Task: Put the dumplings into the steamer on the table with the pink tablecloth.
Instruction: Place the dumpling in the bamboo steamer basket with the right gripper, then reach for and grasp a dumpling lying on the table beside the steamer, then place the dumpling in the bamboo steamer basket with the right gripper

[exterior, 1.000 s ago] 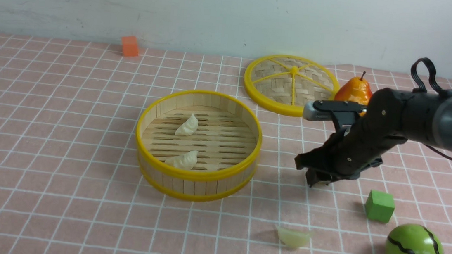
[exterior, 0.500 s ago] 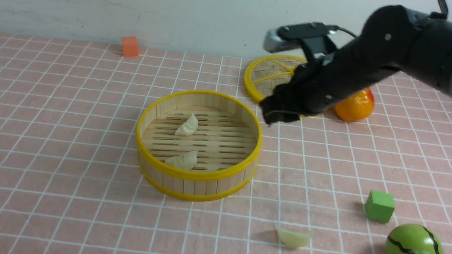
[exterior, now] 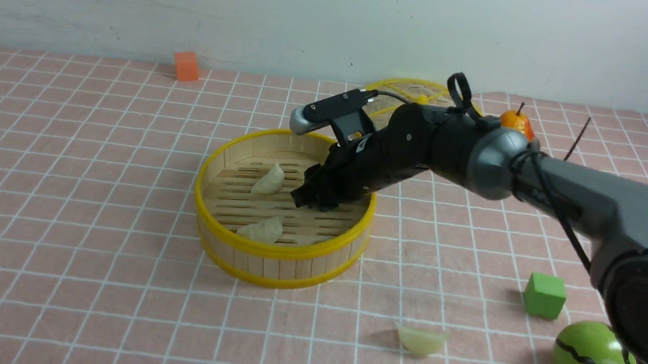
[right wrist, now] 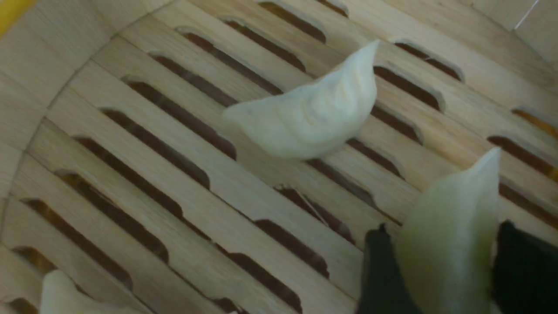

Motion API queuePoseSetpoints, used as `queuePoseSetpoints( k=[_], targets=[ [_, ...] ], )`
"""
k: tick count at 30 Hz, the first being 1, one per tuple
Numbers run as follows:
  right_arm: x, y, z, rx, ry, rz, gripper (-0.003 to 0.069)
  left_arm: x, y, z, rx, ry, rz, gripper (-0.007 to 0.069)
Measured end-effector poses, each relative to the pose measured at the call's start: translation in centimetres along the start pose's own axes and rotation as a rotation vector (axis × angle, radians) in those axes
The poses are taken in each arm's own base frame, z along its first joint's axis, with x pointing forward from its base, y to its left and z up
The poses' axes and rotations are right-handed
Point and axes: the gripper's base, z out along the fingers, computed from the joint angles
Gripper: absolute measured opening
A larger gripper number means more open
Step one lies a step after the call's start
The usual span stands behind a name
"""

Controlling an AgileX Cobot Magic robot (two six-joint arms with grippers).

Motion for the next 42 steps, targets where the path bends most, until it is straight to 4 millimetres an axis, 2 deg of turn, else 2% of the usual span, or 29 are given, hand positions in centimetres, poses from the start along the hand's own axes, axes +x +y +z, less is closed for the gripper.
queuePoseSetpoints(
  k=[2,3,5,6,7,9,11,13,14,15,16,18,21,25,28,31,33,36,39,41,42],
  targets=[
    [-0.6,0.3,-1.1,-0.013,0.01,-0.006,0.0561,0.0,0.0,0.0,0.0,0.0,0.0,-0.0014],
    [-1.3,0.6,-2.7,-0.028,0.027,-0.021,0.0626,0.0,0.0,0.0,0.0,0.0,0.0,-0.0014],
    [-2.3,1.0,-4.6,-0.034,0.03,-0.044,0.0656,0.0,0.0,0.0,0.0,0.0,0.0,-0.0014],
    [-3.3,1.4,-7.0,-0.042,0.055,-0.077,0.0668,0.0,0.0,0.0,0.0,-0.001,0.0,-0.0014],
    [-4.6,1.8,-10.2,-0.031,0.051,-0.118,0.0667,0.0,0.0,0.0,0.0,-0.001,0.0,-0.0014],
    [-5.4,2.3,-14.2,-0.013,0.083,-0.156,0.0648,0.0,0.0,0.0,0.0,-0.001,0.0,-0.0014],
    [-5.5,2.4,-16.9,0.01,0.144,-0.18,0.0614,0.0,0.0,0.0,0.0,-0.001,0.0,-0.0014],
    [-4.4,2.4,-17.7,0.015,0.258,-0.177,0.0575,0.0,0.0,0.0,0.0,-0.001,0.0,-0.0014],
    [-3.1,2.2,-16.9,0.017,0.335,-0.159,0.0547,0.0,0.0,0.0,0.0,-0.001,0.0,-0.0014],
    [-2.8,2.2,-16.7,0.016,0.349,-0.154,0.0543,0.0,0.0,0.0,0.0,-0.001,0.0,-0.0014],
    [-0.5,1.9,-14.8,0.001,0.454,-0.121,0.0521,0.0,0.0,0.0,0.0,-0.001,0.0,-0.0014],
    [2.4,1.8,-12.5,-0.022,0.574,-0.1,0.0503,0.0,0.0,0.0,0.0,-0.001,0.0,-0.0014],
    [6.4,1.8,-10.3,-0.063,0.718,-0.118,0.0493,0.0,0.0,0.0,0.001,-0.001,-0.001,-0.0014],
    [8.6,1.6,-8.9,-0.074,0.7,-0.178,0.0482,0.0,0.0,0.0,0.001,-0.001,-0.001,-0.0014],
    [9.4,1.5,-8.1,-0.078,0.69,-0.198,0.0466,0.0,0.0,0.0,0.001,-0.001,-0.001,-0.0014],
    [10.3,1.4,-7.3,-0.097,0.714,-0.226,0.0383,0.0,0.0,0.0,0.001,-0.001,-0.001,-0.0014],
    [10.4,1.4,-7.2,-0.097,0.717,-0.235,0.0286,0.0,0.0,0.0,0.001,-0.001,-0.001,-0.0014],
    [10.2,1.4,-7.3,-0.097,0.715,-0.238,0.0266,0.0,0.0,0.0,0.001,-0.001,-0.001,-0.0014],
    [9.2,1.6,-8.0,-0.121,0.75,-0.232,0.0262,0.0,0.0,0.0,0.001,-0.001,-0.001,-0.0014],
    [7.3,1.9,-9.0,-0.138,0.728,-0.227,0.0262,0.0,0.0,0.0,-0.001,-0.002,0.002,-0.0014],
    [5.5,2.2,-9.7,-0.144,0.668,-0.225,0.0261,0.0,0.0,0.0,-0.003,-0.002,0.004,-0.0014]
  ],
)
